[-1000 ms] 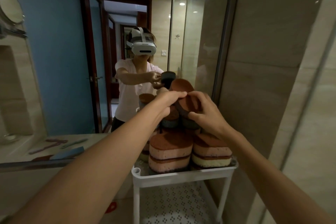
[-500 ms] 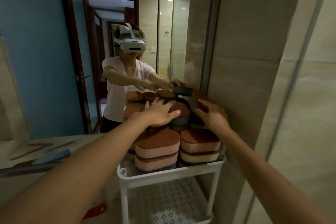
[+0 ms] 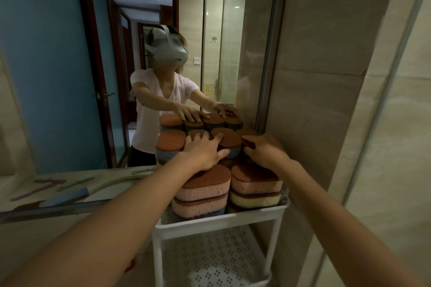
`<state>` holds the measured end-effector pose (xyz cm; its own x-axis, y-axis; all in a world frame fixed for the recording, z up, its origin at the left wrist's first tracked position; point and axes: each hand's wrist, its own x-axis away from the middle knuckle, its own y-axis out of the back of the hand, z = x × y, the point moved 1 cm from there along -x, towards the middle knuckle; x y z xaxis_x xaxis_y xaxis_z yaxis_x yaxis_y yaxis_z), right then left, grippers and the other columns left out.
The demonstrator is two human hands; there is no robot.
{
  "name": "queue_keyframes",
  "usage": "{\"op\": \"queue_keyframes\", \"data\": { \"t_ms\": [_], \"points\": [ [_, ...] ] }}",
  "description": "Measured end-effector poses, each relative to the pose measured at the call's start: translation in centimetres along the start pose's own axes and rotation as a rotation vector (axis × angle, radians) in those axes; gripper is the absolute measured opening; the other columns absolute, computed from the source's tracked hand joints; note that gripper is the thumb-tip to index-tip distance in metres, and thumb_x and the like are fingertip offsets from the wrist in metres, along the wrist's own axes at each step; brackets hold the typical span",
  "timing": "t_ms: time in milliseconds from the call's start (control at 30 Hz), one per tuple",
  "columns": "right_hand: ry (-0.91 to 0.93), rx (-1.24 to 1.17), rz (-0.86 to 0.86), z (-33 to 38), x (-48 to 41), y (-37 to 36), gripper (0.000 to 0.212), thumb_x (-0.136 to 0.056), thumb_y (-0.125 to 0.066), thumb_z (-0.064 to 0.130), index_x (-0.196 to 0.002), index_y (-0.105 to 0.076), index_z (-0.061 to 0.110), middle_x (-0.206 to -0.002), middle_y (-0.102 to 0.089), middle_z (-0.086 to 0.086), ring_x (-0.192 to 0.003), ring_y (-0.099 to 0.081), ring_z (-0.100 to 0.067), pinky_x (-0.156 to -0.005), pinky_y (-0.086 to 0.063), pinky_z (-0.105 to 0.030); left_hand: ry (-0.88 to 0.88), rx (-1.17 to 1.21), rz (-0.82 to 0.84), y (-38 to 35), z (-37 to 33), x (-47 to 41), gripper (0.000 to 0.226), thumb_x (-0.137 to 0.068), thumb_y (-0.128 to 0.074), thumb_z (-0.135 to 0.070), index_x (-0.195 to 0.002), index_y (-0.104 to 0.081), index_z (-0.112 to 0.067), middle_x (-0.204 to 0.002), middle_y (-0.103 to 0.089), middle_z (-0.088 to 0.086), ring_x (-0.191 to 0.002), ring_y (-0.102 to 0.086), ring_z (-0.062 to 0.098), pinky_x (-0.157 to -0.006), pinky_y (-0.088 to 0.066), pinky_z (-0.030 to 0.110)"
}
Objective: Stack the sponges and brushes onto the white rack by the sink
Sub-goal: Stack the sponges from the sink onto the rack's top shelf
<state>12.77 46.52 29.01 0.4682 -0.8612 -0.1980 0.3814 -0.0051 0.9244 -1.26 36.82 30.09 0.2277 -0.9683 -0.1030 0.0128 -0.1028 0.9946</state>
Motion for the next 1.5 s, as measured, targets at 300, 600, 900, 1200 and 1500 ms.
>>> {"op": "queue_keyframes", "data": {
  "t_ms": [300, 600, 900, 1200, 1500],
  "points": [
    [0.025, -0.243, -0.028, -0.5, 1.7, 0.4, 0.058, -0.091, -0.054, 0.019, -0.143, -0.032, 0.031, -0.157, -0.016, -0.009, -0.146, -0.011, -0.027, -0.114, -0.024, -0.035, 0.001, -0.021, 0.066, 1.5, -0.7, -0.1, 0.086, -0.082, -0.038, -0.071, -0.149, -0.015, -0.024, -0.153, -0.021, 0.017, -0.140, -0.021, 0.039, -0.114, -0.019, 0.051],
    [0.025, -0.128, 0.012, -0.8, 1.4, -0.2, 0.056, -0.092, -0.051, 0.027, -0.143, -0.029, 0.032, -0.153, -0.022, -0.011, -0.138, -0.027, -0.031, -0.111, -0.031, -0.038, 0.018, -0.105, -0.011, 0.5, -2.0, -0.7, 0.078, -0.088, -0.044, -0.059, -0.150, -0.013, -0.022, -0.150, -0.026, 0.021, -0.135, -0.030, 0.040, -0.110, -0.025, 0.047],
    [0.076, -0.242, -0.133, 0.7, 3.8, 0.7, 0.053, -0.090, -0.050, 0.014, -0.140, -0.039, 0.026, -0.154, -0.026, -0.007, -0.145, -0.011, -0.028, -0.116, -0.020, -0.039, 0.012, 0.038, -0.043, 1.0, -1.6, -0.3, 0.078, -0.084, -0.041, -0.066, -0.147, -0.024, -0.021, -0.147, -0.032, 0.018, -0.135, -0.031, 0.037, -0.112, -0.023, 0.047],
    [0.267, -0.394, -0.506, 9.0, 8.9, 0.5, 0.029, -0.087, -0.052, 0.006, -0.113, -0.063, 0.008, -0.116, -0.058, -0.009, -0.103, -0.058, -0.020, -0.086, -0.048, -0.028, 0.040, 0.398, -0.443, 5.0, 2.5, 6.4, 0.030, -0.094, -0.041, -0.028, -0.096, -0.060, -0.006, -0.101, -0.062, 0.015, -0.098, -0.058, 0.032, -0.080, -0.045, 0.038],
    [0.519, -0.705, -0.231, 27.2, 20.2, -12.5, 0.031, -0.076, -0.050, 0.004, -0.102, -0.068, 0.004, -0.101, -0.067, -0.013, -0.078, -0.058, -0.012, -0.074, -0.040, -0.014, 0.556, 0.706, -0.542, -1.8, 18.8, 25.6, 0.026, -0.094, -0.044, -0.019, -0.098, -0.068, -0.008, -0.101, -0.069, 0.012, -0.098, -0.062, 0.027, -0.077, -0.043, 0.030]
  ]
}}
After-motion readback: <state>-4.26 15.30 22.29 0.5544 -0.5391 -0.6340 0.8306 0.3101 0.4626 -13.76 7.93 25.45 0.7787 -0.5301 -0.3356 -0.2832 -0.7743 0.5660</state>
